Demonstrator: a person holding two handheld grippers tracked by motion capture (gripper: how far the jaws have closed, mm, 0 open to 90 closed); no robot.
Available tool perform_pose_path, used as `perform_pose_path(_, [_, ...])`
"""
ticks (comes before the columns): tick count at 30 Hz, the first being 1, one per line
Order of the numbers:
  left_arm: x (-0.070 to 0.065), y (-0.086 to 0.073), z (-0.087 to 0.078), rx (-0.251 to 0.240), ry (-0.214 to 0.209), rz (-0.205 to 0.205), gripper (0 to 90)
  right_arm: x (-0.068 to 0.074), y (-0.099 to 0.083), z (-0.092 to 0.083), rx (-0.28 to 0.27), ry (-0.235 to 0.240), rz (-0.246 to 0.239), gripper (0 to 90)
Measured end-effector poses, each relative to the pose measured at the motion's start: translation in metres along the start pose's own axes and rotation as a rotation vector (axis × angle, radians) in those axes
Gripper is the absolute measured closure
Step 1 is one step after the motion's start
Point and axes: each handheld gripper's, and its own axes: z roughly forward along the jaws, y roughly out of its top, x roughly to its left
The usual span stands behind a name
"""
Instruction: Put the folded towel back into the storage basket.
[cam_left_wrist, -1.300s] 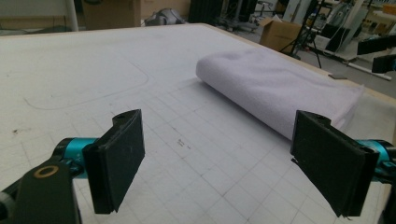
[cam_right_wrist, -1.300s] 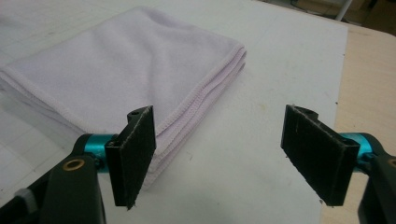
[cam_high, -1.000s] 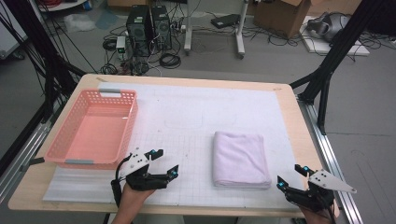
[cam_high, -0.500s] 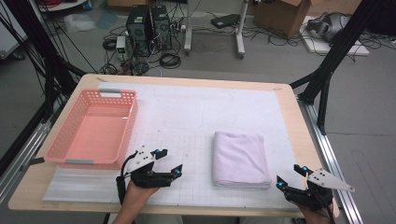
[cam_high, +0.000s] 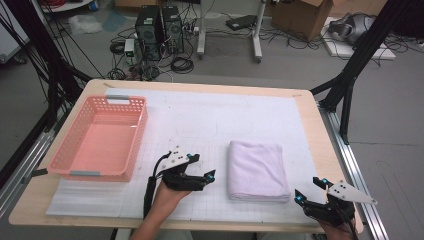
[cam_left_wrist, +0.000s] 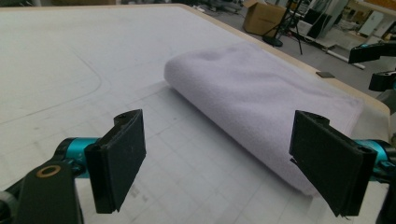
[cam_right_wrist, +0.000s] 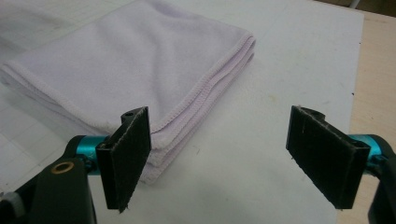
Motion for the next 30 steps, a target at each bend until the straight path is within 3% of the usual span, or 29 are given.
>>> perform_pose_path(5, [-0.005,0.008,0.024,0.025,-0.041,-0.031,18.6,0.000,-0.001,0.001,0.002,0.004,0.006,21.3])
perform_pose_path(12, [-0.010,0.012,0.056,0.103,-0.040,-0.057,18.6,-0.001,0.000,0.001,0.001,0.006,0.008,21.3])
perform_pose_path(16, [-0.018,0.010,0.072,0.143,-0.032,-0.041,18.6,0.001,0.000,0.002,0.005,0.011,0.007,21.3])
perform_pose_path(18, [-0.019,0.007,0.080,0.177,0.003,-0.049,18.7,0.002,0.000,0.003,0.008,0.015,-0.002,21.3])
perform_pose_path(25, [-0.022,0.003,0.094,0.271,0.003,-0.084,18.7,0.004,0.000,0.004,0.016,0.023,-0.007,21.3])
perform_pose_path(27, [-0.024,0.003,0.096,0.267,0.009,-0.089,17.3,0.004,0.000,0.004,0.013,0.020,-0.009,21.3])
perform_pose_path(30, [-0.027,0.003,0.100,0.278,0.016,-0.059,15.9,0.004,0.001,0.004,0.009,0.022,-0.005,21.3])
